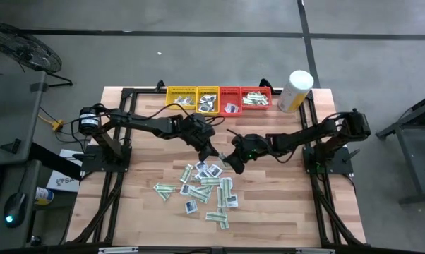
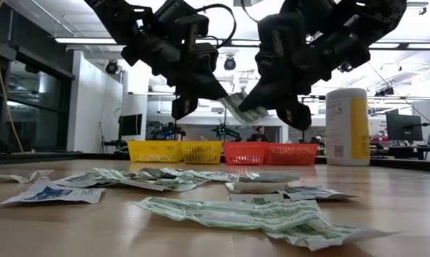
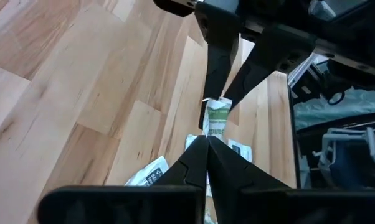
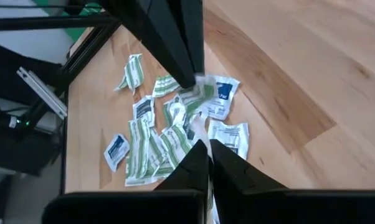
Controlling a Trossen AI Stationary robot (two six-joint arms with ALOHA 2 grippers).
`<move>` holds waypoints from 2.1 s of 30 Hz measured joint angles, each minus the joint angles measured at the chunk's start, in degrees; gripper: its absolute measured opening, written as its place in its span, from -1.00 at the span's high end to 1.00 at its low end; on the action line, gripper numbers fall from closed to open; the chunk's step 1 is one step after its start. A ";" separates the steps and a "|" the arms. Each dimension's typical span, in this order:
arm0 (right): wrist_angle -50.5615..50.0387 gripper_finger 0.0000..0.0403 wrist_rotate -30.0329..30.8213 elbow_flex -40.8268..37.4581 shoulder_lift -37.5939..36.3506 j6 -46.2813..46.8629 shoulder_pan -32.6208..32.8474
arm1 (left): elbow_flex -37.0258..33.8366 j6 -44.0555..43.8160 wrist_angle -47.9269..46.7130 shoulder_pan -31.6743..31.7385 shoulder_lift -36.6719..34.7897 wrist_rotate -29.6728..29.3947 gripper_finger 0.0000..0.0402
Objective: Pick & Place First Aid Supplies
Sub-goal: Put the green pad into the right orange bin
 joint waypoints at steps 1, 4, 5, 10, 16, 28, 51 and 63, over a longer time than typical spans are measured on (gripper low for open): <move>-0.29 0.99 0.00 0.00 0.00 0.52 -0.19 | 0.00 0.85 -0.30 0.02 0.00 -0.06 0.91; -1.80 0.99 0.72 0.00 0.00 2.61 -0.80 | 0.00 2.24 -2.00 0.84 0.00 0.02 0.73; -2.58 0.99 0.98 0.01 0.00 3.39 -1.09 | 0.00 2.08 -2.51 1.35 0.00 0.14 0.66; -5.90 1.00 1.31 0.02 -0.06 4.88 -3.05 | 0.00 -0.27 -5.84 4.85 0.00 0.48 0.30; -10.23 1.00 0.59 0.15 -3.71 0.17 -8.85 | -0.02 -1.05 -9.79 7.23 0.00 3.81 0.12; -45.57 1.00 2.90 16.61 -8.88 -37.20 -26.88 | -0.02 -0.93 -9.44 7.13 -0.02 1.95 0.17; -54.97 1.00 28.51 27.80 8.47 -87.18 -40.34 | -0.02 -4.19 -9.73 7.13 -0.02 -3.31 0.18; -51.06 0.62 29.21 27.80 9.07 -88.05 -41.35 | -0.02 -4.15 -10.03 7.13 -0.02 -3.31 0.18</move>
